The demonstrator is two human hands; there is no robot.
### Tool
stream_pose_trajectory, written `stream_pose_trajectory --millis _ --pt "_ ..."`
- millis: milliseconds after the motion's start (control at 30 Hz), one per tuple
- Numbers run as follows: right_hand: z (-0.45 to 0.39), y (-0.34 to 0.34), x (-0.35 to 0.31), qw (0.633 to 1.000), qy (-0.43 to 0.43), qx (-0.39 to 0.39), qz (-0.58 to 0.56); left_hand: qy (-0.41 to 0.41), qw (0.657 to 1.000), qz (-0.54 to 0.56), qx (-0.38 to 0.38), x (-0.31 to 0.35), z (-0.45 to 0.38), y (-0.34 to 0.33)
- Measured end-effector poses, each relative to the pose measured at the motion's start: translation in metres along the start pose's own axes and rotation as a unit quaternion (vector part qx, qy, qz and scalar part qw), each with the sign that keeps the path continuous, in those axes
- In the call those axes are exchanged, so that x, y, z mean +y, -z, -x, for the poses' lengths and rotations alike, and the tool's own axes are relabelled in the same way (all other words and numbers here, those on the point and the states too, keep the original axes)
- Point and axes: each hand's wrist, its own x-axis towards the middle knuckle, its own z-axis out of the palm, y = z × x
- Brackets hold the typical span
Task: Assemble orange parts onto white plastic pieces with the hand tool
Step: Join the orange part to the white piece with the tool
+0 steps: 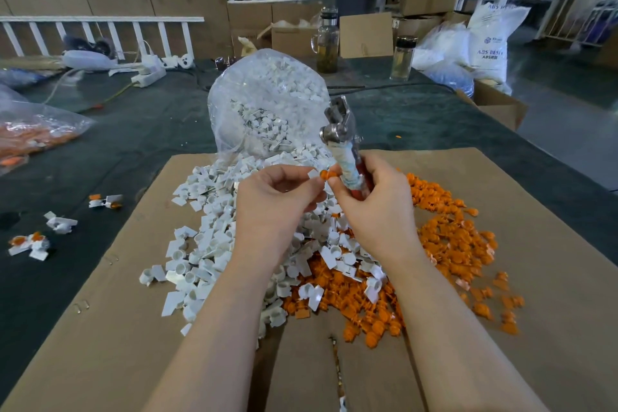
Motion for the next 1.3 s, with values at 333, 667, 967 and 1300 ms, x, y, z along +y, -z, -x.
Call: stream_pose_trajectory --millis 333,667,967,1300 --pt "0.000 -0.001 0.000 1.000 0.004 0.011 0.018 -0.068 0.991 -0.113 0.005 0.000 0.004 -0.002" --pt "-0.001 -0.001 0.003 1.000 0.002 -0.016 0.027 -0.072 0.990 -0.123 0.015 -0.002 0.005 -0.005" --pt "-0.002 0.001 0.002 0.998 -0.012 -0.060 0.028 -0.080 0.988 -0.125 0.031 -0.005 0.004 -0.007" --pt "-0.005 0.017 -0.003 0.987 -0.073 -0.121 -0.079 -0.036 0.996 -0.065 0.047 -0.005 -0.002 -0.001"
